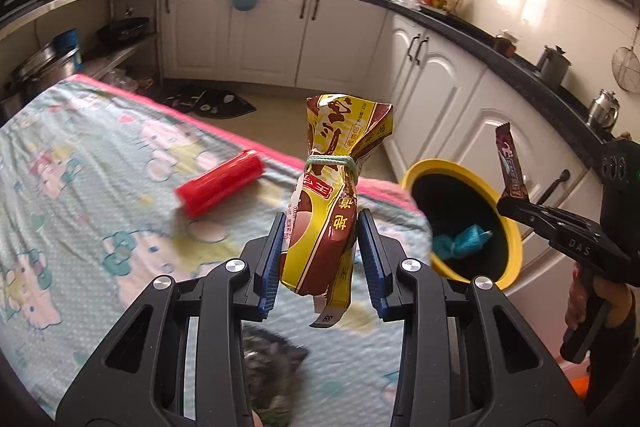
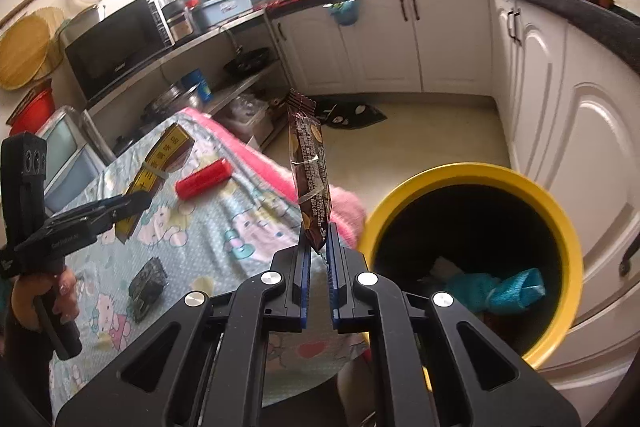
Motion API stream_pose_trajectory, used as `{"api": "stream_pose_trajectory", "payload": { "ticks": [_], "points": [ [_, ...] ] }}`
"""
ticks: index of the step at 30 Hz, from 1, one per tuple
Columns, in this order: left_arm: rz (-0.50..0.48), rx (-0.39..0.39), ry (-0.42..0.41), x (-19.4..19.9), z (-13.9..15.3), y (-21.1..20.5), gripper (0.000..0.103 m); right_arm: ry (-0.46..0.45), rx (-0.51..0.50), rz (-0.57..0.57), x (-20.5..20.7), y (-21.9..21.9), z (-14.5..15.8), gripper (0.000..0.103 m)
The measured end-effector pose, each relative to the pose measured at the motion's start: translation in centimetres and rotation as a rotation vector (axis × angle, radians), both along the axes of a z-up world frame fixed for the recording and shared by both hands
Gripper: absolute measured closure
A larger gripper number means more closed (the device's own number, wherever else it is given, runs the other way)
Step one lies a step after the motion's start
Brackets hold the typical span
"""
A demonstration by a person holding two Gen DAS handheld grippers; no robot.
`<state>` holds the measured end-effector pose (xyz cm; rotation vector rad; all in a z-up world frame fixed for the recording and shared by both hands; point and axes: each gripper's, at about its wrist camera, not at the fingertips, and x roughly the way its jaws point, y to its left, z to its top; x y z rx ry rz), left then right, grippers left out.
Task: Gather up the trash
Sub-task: 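Carry the snack box and chocolate bar over the yellow bin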
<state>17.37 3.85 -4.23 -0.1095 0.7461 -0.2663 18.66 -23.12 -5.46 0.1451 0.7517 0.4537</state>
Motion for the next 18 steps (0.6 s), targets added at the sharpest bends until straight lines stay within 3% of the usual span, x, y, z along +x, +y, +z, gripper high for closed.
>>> {"api": "stream_pose_trajectory", "payload": {
  "ticks": [9, 18],
  "points": [
    [-0.08, -0.007, -0.029, 1.3, 0.9, -5.3, 0.074, -0.031, 0.015, -0.11, 0.2, -4.2, 1.3, 0.095],
    [-0.177, 0.003, -0.004, 2.9, 0.0, -11.0, 0.074, -0.014, 0.004, -0.22, 0.9, -7.9, 0.2, 0.095]
  ]
}}
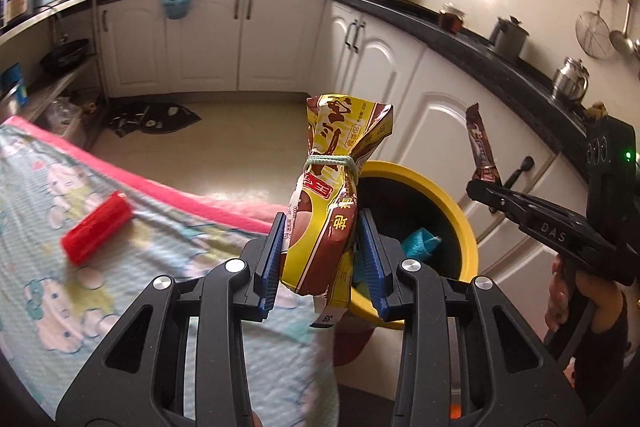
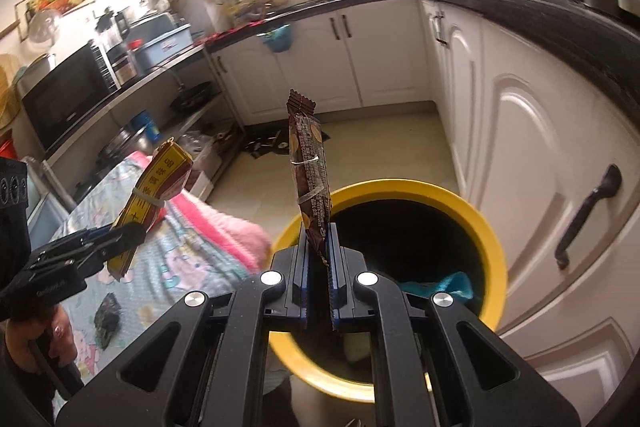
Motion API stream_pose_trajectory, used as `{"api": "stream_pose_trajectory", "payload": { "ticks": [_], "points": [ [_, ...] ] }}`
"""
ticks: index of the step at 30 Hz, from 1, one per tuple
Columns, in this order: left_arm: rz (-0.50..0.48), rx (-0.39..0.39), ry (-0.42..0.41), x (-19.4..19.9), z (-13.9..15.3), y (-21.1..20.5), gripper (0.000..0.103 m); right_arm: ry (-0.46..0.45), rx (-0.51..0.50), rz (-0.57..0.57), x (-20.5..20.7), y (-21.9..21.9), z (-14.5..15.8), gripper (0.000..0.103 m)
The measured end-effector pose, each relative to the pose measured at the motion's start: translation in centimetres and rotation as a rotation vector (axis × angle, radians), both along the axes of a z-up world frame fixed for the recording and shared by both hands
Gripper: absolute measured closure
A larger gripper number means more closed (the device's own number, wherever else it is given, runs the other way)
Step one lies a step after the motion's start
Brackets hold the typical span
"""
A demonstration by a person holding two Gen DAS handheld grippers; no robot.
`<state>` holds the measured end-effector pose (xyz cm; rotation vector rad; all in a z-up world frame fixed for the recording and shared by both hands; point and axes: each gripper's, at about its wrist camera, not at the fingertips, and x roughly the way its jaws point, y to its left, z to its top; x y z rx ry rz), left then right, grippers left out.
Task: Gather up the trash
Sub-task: 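Carry the snack box and chocolate bar over the yellow bin, then open both tools to drop the snack box and chocolate bar into the bin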
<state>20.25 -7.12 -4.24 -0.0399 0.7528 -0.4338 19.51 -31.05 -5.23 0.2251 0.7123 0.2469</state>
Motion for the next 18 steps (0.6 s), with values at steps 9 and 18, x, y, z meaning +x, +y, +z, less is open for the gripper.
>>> {"api": "stream_pose_trajectory", "payload": {
  "ticks": [9, 18],
  "points": [
    [-0.053, 0.006, 0.032, 1.7, -1.2, -3.8, 0.074, 0.055, 0.004, -0.071, 0.7, -2.7, -2.2, 0.095],
    [-0.077, -0.002, 0.084, 3.2, -2.9, -6.1, 0.074, 0.111, 0.008, -0.082, 1.2, -3.5, -4.3, 0.095]
  ]
}}
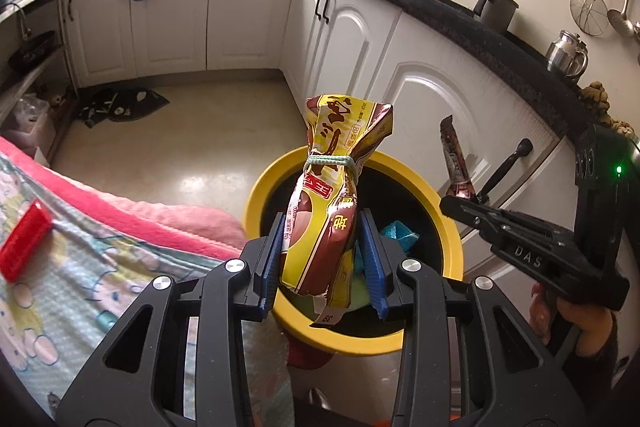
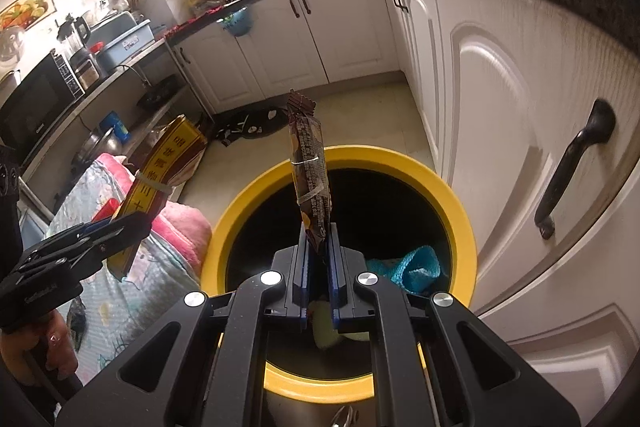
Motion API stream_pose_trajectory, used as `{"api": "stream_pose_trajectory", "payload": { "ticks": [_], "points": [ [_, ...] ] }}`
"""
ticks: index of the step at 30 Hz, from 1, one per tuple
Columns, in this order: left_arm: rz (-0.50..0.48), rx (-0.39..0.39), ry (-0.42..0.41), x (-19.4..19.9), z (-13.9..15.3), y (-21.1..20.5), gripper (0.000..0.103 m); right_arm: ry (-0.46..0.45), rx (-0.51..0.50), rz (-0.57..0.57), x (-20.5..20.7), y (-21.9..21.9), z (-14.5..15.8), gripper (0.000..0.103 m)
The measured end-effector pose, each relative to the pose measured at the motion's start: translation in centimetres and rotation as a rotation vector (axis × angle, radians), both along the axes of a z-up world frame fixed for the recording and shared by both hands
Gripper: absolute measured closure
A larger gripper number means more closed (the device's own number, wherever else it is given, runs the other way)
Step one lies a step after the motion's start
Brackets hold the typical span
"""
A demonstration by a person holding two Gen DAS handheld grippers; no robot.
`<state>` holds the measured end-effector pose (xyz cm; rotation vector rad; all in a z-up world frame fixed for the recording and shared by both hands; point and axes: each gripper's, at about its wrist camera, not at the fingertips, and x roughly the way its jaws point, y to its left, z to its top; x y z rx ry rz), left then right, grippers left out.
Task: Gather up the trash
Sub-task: 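Open both tools to drop the snack box and chocolate bar into the bin, then move both open tools back toward the red cylinder and black snack bag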
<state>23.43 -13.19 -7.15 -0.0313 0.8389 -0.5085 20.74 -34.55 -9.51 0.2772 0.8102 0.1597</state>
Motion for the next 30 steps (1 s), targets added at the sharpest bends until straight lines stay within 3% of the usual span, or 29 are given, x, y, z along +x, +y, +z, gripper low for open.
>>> {"api": "stream_pose_trajectory", "payload": {
  "ticks": [9, 10, 11, 13, 19, 26, 30],
  "points": [
    [-0.002, 0.0, 0.046, 1.4, -1.6, -0.9, 0.074, 0.06, 0.054, -0.022, 0.5, -0.7, -1.9, 0.093],
    [0.001, -0.001, 0.048, 1.5, -1.8, -1.0, 0.074, 0.064, 0.053, -0.024, 0.6, -0.8, -2.0, 0.09],
    [0.006, 0.0, 0.046, 1.6, -1.9, -0.9, 0.072, 0.067, 0.051, -0.028, 0.7, -0.8, -2.0, 0.079],
    [0.018, 0.004, 0.047, 1.6, -2.1, -0.9, 0.056, 0.071, 0.049, -0.045, 0.6, -1.0, -2.2, 0.066],
    [0.048, 0.018, 0.049, 1.3, -2.2, 0.2, 0.04, 0.061, 0.061, -0.074, 0.5, -1.5, -1.9, 0.062],
    [0.095, 0.035, 0.021, 0.2, -1.2, 2.2, 0.013, 0.025, 0.052, -0.078, 0.0, -1.3, -0.7, 0.053],
    [0.124, 0.051, -0.018, -0.8, 0.1, 3.4, 0.011, -0.016, 0.034, -0.054, -0.3, -0.4, 0.6, 0.048]
  ]
}}
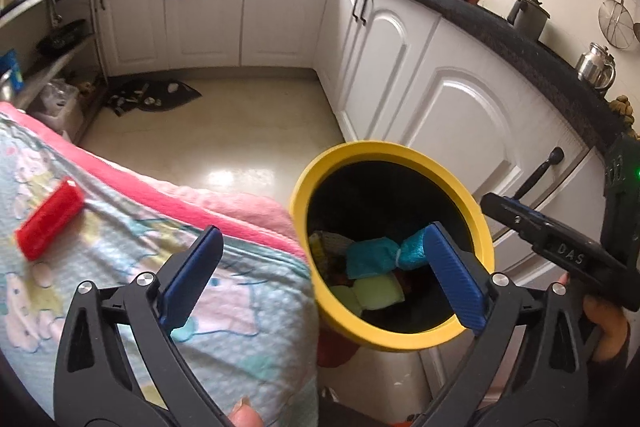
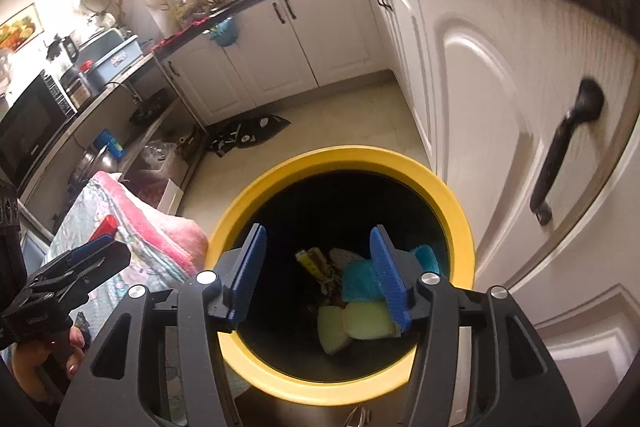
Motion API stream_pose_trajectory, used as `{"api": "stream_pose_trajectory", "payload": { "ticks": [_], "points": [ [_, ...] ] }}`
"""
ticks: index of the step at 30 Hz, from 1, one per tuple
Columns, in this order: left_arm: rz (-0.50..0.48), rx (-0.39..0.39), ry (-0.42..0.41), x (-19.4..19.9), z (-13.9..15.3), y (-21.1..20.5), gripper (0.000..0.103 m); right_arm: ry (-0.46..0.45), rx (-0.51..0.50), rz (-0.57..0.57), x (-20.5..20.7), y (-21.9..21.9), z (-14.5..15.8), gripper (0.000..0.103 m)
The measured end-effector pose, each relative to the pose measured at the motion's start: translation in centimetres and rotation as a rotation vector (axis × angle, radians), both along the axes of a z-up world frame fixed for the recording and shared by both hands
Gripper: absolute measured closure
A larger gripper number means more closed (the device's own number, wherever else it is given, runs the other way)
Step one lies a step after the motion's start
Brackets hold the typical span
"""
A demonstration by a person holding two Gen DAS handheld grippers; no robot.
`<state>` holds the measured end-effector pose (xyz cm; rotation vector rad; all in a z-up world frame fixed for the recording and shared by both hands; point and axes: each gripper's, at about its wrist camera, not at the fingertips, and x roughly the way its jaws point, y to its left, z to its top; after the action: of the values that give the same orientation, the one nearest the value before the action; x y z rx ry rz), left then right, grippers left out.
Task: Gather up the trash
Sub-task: 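Move both open tools back toward the red cylinder and black snack bag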
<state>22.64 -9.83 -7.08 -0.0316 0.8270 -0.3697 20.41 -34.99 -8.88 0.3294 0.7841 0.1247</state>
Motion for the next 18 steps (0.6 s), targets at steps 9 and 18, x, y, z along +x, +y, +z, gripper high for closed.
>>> {"api": "stream_pose_trajectory", "payload": {
  "ticks": [9, 18],
  "points": [
    [0.083, 0.022, -0.068, -2.1, 2.1, 3.6, 0.011, -0.087, -0.024, 0.053, -1.3, 2.7, 3.3, 0.037],
    [0.165, 0.039, -0.126, -4.4, 3.6, 7.6, 0.011, -0.142, -0.045, 0.122, -2.1, 6.0, 5.6, 0.033]
  ]
}}
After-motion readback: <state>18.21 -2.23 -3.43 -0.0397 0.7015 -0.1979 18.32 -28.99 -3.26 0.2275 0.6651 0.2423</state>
